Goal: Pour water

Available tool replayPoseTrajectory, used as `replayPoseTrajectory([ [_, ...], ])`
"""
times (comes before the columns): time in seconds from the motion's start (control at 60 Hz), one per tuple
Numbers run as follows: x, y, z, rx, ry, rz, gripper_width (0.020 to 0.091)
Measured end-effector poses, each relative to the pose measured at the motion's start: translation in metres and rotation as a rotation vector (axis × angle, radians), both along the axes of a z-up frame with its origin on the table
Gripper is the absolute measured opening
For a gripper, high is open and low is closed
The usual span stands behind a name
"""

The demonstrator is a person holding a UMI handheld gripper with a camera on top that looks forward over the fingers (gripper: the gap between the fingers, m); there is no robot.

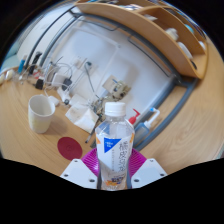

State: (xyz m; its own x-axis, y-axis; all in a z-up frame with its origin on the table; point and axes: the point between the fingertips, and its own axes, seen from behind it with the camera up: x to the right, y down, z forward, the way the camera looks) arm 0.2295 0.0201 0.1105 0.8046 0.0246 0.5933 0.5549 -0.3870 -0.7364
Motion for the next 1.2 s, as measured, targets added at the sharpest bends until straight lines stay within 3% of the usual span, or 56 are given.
replayPoseTrajectory([
  [0.267, -0.062, 0.049, 0.028, -0.087, -0.574, 0.208, 0.0354],
  [0.6, -0.101, 0.074, 0.027, -0.196, -1.211, 0.365, 0.0351],
  [0.9, -0.116, 0.075, 0.023, -0.196, -1.278, 0.406, 0.0352],
  [1.017, -0.125, 0.066, 0.024, -0.144, -0.984, 0.39, 0.0352],
  [1.2, -0.129, 0.048, 0.052, -0.032, -0.375, 0.294, 0.0359],
])
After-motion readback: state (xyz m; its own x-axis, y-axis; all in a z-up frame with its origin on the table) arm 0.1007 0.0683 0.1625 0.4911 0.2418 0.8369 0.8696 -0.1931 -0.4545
